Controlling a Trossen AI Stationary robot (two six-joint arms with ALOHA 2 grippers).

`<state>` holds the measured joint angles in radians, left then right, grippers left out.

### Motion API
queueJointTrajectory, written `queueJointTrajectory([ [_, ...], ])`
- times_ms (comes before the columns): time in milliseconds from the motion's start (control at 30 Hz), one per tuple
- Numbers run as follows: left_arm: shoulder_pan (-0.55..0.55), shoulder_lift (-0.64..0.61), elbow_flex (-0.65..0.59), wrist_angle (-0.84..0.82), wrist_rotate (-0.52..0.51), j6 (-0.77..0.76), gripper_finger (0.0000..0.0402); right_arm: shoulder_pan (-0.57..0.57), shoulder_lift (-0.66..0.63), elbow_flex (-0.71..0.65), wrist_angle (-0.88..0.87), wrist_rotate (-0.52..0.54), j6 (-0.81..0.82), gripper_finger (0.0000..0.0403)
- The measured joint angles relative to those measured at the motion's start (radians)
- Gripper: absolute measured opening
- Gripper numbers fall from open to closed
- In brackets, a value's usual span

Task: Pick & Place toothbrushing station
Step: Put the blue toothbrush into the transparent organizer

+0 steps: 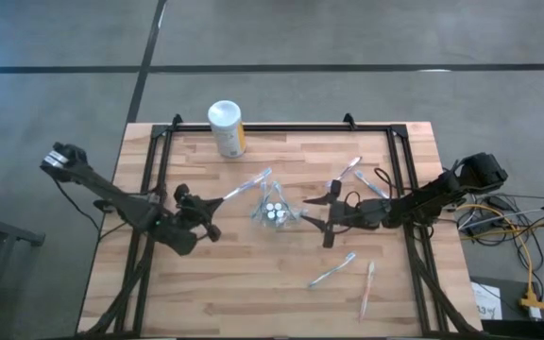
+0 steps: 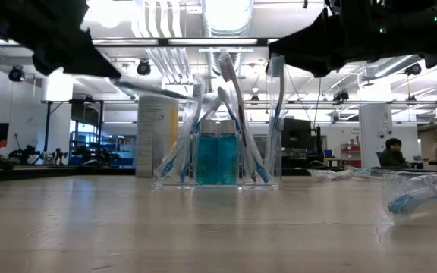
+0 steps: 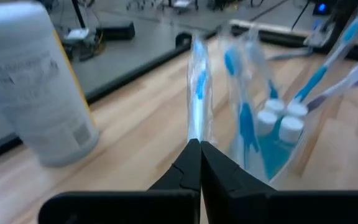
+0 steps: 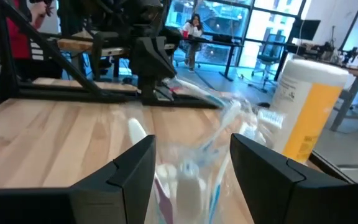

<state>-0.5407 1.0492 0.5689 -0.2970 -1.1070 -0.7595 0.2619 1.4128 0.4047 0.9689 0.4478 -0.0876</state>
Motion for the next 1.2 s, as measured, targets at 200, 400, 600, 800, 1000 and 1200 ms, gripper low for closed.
queueJointTrajectory([
  [200, -0.054, 0.001, 0.068, 0.002, -0.099, 0.061, 0.0000, 0.001, 0.000, 0.039, 0.001, 0.000, -0.015, 0.0203],
  [400, -0.092, 0.006, 0.109, 0.004, -0.159, 0.106, 0.0000, 0.003, 0.000, 0.098, 0.000, -0.062, 0.012, 0.0203],
  [600, -0.122, 0.007, 0.112, 0.002, -0.112, 0.071, 0.0000, 0.011, 0.000, 0.131, -0.025, -0.147, 0.025, 0.0203],
  [800, -0.133, 0.036, 0.112, -0.029, 0.044, -0.057, 0.0000, 0.016, 0.000, 0.131, -0.082, -0.145, 0.029, 0.0203],
  [1000, -0.180, 0.115, 0.112, -0.052, 0.247, -0.233, 0.0000, 0.018, 0.000, 0.130, -0.167, -0.143, 0.041, 0.0203],
  [1200, -0.258, 0.234, 0.145, -0.102, 0.459, -0.441, 0.0000, 0.018, 0.000, 0.130, -0.215, -0.142, 0.044, 0.0203],
])
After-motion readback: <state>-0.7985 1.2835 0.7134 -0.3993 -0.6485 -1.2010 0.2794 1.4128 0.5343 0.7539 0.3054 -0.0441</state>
